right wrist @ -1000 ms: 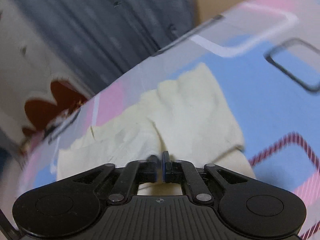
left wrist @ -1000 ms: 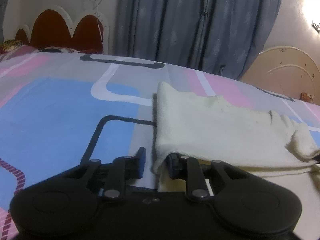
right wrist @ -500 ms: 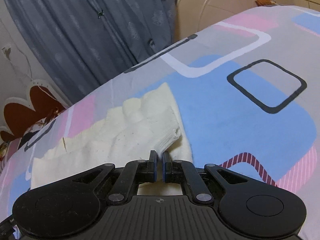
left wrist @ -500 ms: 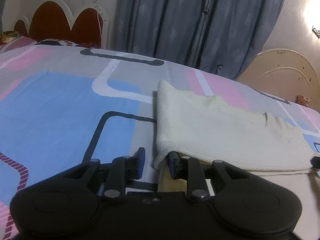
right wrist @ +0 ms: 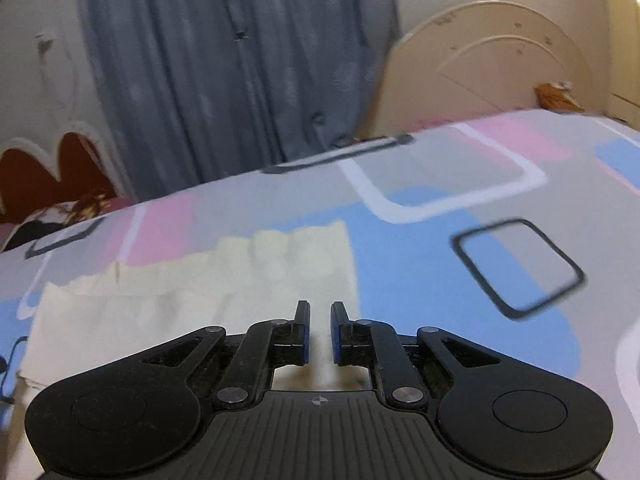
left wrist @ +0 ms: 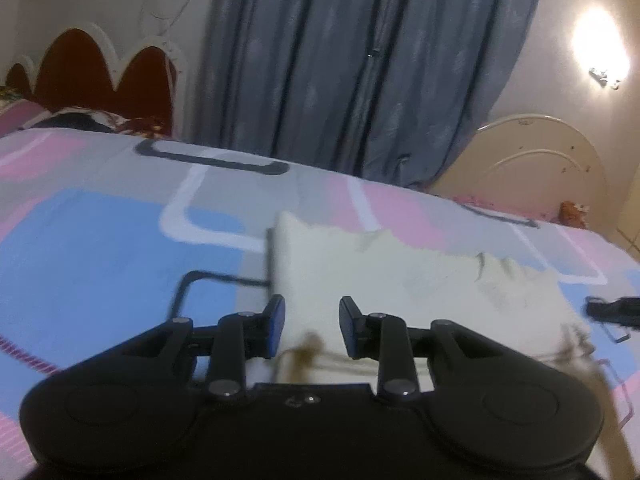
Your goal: Fold small clothes
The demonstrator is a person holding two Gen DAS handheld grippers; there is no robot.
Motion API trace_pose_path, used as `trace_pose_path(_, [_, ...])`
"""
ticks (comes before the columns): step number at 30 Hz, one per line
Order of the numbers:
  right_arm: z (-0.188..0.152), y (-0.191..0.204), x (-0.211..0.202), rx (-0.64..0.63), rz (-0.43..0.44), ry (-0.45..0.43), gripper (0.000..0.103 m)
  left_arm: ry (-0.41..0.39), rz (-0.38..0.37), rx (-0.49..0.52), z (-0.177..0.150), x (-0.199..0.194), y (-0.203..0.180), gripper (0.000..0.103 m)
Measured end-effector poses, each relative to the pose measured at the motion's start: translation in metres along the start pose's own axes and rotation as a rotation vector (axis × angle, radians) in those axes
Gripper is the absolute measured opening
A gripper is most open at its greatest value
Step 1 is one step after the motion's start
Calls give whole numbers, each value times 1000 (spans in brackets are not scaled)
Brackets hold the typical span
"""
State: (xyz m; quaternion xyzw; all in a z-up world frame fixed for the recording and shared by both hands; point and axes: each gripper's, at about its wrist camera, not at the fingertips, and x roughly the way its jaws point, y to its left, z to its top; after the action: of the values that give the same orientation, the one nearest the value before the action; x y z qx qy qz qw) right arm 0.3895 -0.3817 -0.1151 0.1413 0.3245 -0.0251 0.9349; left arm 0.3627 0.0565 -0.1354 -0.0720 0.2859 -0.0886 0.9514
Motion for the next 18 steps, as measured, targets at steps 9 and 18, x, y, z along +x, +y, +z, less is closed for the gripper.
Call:
trace_pose_path(9, [0, 35, 51, -83, 78, 55, 33, 72, -20, 15, 10, 85, -21, 30])
trace_pose_path(18, [-9, 30, 81, -264, -31, 33, 32, 64, 64, 0, 4, 96, 6, 21])
